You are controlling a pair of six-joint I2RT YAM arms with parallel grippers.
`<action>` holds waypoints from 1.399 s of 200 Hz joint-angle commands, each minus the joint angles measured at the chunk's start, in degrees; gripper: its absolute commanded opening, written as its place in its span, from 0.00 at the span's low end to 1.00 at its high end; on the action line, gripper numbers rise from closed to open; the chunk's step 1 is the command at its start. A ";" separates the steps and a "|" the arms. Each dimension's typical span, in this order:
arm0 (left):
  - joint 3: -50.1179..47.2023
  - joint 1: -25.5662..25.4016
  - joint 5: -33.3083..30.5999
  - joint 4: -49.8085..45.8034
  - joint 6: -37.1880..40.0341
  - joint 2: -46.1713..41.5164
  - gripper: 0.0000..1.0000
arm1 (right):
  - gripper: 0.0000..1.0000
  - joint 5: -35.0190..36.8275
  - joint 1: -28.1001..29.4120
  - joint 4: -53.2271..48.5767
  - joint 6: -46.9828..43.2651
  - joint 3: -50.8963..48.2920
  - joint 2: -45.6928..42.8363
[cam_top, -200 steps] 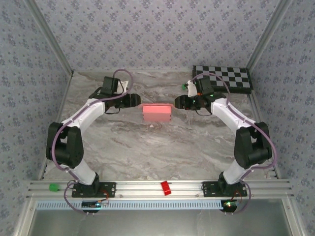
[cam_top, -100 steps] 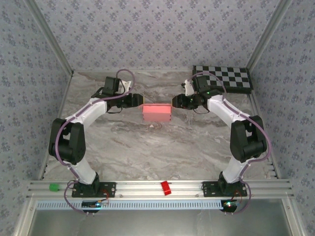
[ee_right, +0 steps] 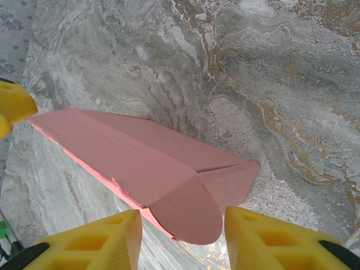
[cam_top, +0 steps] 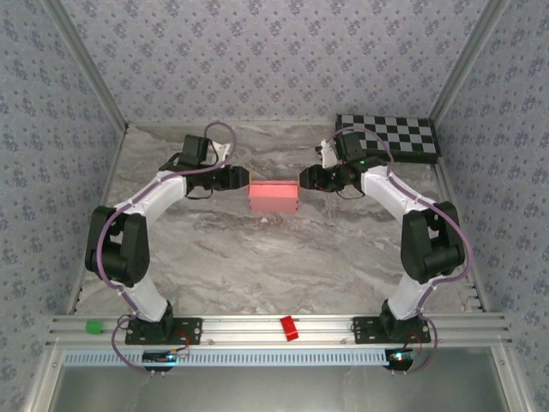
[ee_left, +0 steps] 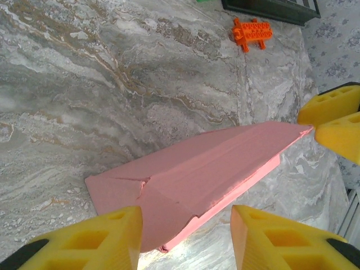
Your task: Fold the paper box
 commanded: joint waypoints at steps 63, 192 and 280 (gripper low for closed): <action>-2.21 0.38 0.40 -0.92 2.27 -0.20 0.41 | 0.39 -0.61 0.63 -2.05 -0.66 -0.61 0.18; -2.74 0.38 3.53 1.29 0.53 0.34 0.28 | 0.26 -1.10 2.10 -2.57 0.18 1.74 1.50; -3.00 0.31 5.14 1.81 0.11 1.12 0.23 | 0.25 -0.90 2.46 -3.03 0.75 2.96 2.46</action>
